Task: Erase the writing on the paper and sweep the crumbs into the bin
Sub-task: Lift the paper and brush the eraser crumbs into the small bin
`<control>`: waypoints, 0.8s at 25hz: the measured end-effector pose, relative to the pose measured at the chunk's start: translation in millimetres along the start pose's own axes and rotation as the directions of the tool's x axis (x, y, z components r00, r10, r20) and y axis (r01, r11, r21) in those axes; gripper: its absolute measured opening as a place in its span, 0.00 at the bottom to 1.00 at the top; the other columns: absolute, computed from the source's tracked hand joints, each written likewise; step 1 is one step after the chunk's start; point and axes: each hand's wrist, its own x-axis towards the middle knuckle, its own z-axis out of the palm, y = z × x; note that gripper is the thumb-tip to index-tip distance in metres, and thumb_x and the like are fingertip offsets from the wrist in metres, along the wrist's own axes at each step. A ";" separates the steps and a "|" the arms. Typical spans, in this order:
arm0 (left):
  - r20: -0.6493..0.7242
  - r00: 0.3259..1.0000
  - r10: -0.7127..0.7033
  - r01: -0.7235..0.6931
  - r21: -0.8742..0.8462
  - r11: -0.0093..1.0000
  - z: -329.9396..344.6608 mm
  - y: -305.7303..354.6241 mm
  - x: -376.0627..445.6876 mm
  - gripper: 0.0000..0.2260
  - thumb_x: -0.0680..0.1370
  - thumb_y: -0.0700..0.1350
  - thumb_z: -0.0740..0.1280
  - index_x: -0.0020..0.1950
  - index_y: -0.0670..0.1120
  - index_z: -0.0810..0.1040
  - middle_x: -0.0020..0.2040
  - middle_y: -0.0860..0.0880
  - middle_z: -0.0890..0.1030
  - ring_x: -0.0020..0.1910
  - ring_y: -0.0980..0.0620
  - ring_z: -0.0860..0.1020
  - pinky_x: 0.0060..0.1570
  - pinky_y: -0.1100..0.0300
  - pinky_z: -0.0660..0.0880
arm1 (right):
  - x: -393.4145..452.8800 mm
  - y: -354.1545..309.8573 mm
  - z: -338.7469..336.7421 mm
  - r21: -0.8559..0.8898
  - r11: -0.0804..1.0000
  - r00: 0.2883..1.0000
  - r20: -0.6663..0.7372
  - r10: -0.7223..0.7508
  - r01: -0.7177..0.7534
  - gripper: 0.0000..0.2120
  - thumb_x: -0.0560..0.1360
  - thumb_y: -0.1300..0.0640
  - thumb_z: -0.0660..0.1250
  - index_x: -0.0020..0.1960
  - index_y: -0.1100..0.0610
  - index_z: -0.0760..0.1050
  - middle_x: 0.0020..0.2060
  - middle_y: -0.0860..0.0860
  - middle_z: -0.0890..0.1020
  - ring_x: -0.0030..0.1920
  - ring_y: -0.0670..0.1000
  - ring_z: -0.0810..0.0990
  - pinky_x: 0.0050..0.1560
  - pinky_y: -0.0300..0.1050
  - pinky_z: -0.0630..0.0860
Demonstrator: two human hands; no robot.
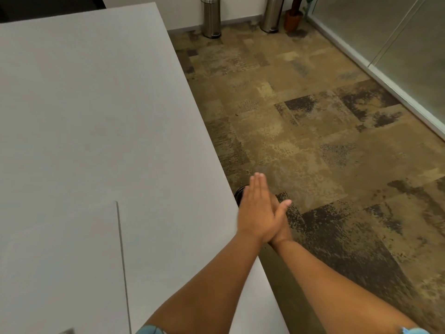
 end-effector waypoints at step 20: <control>-0.215 0.911 -0.352 0.389 0.166 0.906 -28.1 -58.0 -13.2 0.39 0.76 0.65 0.46 0.75 0.38 0.43 0.77 0.39 0.44 0.76 0.43 0.41 0.72 0.50 0.36 | -5.5 -7.7 -5.1 -0.110 0.993 0.999 -0.003 -0.032 0.031 0.40 0.59 0.51 0.77 0.67 0.49 0.62 0.64 0.50 0.73 0.65 0.51 0.70 0.64 0.52 0.70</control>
